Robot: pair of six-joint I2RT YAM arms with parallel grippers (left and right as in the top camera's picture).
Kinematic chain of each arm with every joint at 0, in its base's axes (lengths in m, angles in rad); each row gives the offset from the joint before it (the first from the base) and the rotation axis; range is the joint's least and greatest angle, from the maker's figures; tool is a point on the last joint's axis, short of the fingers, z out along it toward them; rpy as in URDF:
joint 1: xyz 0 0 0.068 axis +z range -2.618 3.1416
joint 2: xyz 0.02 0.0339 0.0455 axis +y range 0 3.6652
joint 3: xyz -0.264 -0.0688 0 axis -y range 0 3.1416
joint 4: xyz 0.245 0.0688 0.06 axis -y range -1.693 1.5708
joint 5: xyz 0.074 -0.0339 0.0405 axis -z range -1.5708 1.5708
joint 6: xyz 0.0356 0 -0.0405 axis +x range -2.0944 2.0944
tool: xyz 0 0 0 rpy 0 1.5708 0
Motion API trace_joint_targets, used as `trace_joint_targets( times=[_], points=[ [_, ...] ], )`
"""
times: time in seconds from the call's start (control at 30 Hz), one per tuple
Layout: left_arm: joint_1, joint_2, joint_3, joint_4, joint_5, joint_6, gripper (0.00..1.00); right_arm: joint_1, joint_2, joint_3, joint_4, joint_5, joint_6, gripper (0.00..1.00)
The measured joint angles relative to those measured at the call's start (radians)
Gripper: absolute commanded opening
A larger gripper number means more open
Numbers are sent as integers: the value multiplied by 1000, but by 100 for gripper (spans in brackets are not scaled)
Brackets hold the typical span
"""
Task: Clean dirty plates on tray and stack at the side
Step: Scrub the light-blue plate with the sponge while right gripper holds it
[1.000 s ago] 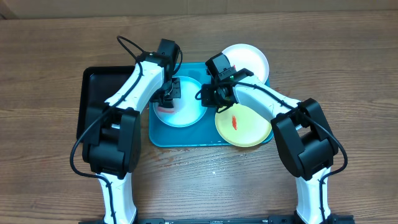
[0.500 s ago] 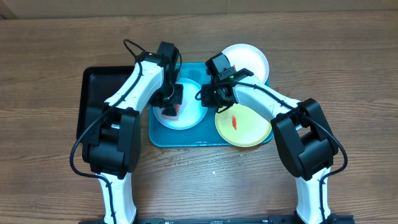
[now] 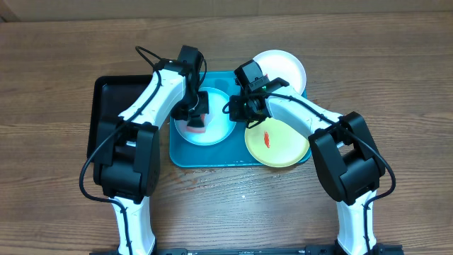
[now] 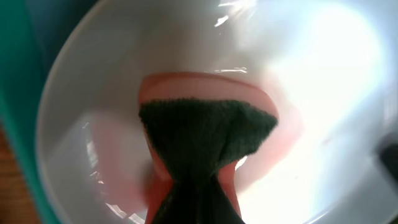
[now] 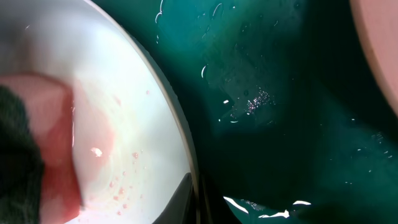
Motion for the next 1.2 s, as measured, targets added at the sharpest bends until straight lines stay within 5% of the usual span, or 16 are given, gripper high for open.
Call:
trace_joint_targets(
  times=[0.33,0.7,1.0,1.2],
  points=[
    [-37,0,-5,57,-85,-236,4,0,0,0,3,0,0,4],
    [-44,0,-4,-122,-164,-360,4,6,1,0,2,-23,-5,4],
    [-39,0,-5,-126,-117,-170,4,5,1,0,1,-23,-8,4],
    [-43,0,-6,-17,-288,-71,4,3,1,0,4,-23,-2,4]
  ],
)
